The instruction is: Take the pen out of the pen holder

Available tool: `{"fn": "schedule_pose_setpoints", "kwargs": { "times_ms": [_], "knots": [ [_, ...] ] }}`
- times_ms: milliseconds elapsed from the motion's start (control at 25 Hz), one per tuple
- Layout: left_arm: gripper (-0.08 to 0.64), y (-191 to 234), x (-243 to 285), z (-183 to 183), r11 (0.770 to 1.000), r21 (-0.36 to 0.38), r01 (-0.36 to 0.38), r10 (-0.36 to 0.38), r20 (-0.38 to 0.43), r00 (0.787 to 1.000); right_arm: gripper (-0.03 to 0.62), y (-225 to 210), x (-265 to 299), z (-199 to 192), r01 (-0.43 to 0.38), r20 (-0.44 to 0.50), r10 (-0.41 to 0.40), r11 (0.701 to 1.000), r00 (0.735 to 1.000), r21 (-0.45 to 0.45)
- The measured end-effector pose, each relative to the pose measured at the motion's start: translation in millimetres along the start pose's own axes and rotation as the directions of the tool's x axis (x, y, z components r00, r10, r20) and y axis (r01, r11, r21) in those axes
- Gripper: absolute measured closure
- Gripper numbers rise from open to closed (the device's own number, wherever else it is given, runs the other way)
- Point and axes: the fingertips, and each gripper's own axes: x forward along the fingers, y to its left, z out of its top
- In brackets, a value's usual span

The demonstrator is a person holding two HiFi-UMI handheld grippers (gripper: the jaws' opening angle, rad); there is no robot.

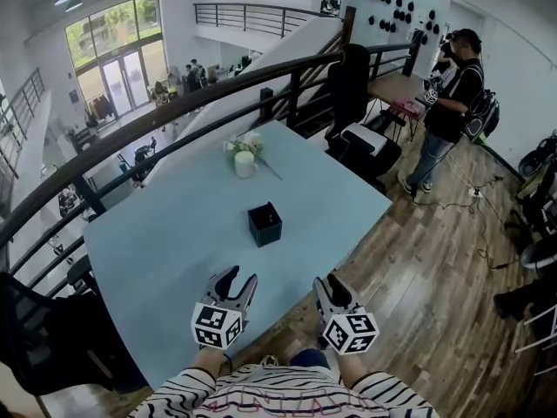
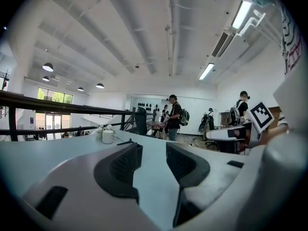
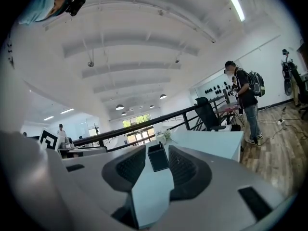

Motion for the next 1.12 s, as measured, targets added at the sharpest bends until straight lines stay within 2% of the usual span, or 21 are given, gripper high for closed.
{"fn": "schedule_pose_setpoints", "kwargs": {
  "times_ms": [200, 400, 760, 1120],
  "knots": [
    [0.394, 13, 43, -3, 1.000, -0.011, -0.020, 0.020, -0.025, 0.999, 0.450, -28, 38, 0, -0.028, -0.024, 0.029, 0.999, 0.999, 0.017],
    [0.383, 33, 85, 4, 0.997, -0.017, -0.080, 0.079, -0.032, 0.996, 0.451, -47, 92, 6, -0.112, -0.067, 0.113, 0.994, 0.991, 0.012],
    [0.377, 54, 157, 9, 0.982, -0.020, -0.188, 0.186, -0.065, 0.980, 0.450, -84, 176, 26, -0.274, -0.141, 0.268, 0.962, 0.953, -0.023],
    [0.370, 74, 209, 21, 0.968, 0.008, -0.251, 0.251, -0.080, 0.965, 0.451, -103, 216, 38, -0.365, -0.187, 0.353, 0.930, 0.917, -0.035]
  ]
}}
